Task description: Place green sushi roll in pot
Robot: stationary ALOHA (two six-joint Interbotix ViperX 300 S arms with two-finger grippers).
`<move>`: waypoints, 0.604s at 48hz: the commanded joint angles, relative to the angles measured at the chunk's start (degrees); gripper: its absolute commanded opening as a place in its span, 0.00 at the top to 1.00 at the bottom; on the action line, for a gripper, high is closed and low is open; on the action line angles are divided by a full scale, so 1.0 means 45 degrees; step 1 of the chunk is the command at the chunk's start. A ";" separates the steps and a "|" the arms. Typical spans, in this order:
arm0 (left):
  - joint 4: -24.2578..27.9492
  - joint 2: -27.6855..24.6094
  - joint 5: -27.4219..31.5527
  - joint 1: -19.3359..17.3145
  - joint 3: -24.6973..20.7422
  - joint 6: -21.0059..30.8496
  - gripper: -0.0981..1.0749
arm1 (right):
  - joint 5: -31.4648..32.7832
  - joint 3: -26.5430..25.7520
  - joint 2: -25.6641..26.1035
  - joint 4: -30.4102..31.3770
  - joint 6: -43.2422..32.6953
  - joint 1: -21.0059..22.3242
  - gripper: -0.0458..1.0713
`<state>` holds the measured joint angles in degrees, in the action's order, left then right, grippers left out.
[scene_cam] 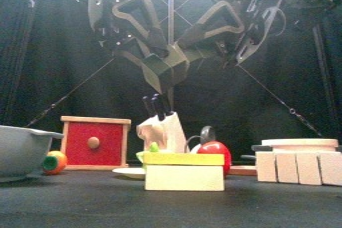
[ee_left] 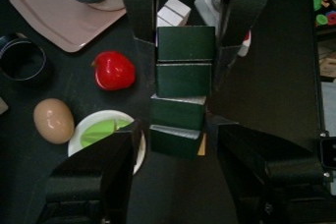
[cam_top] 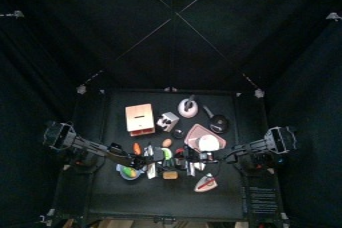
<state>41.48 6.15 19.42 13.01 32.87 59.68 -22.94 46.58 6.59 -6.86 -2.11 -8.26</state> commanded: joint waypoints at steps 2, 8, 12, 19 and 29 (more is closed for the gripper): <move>0.0117 0.0703 -0.0215 -0.0078 0.0117 -0.0020 0.17 | -0.0039 0.0137 0.0332 -0.0059 -0.0020 -0.0020 0.42; 0.0215 0.1270 -0.0352 -0.0078 0.0605 -0.0020 0.17 | 0.0000 0.0508 0.0723 -0.0547 0.0000 -0.0117 0.42; 0.0547 0.1699 -0.0566 -0.0098 0.1035 -0.0020 0.17 | 0.0117 0.0703 0.1094 -0.0977 0.0020 -0.0137 0.42; 0.1348 0.2461 -0.1445 -0.0176 0.1738 0.0000 0.17 | 0.0586 0.1211 0.2090 -0.1582 0.0020 -0.0078 0.42; 0.2305 0.3438 -0.3574 -0.0312 0.2793 -0.0039 0.17 | 0.0840 0.1914 0.3887 -0.2266 0.0020 0.0527 0.42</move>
<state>50.80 19.60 7.03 12.22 44.74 59.33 -19.07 54.84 20.04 -16.08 -2.11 -7.12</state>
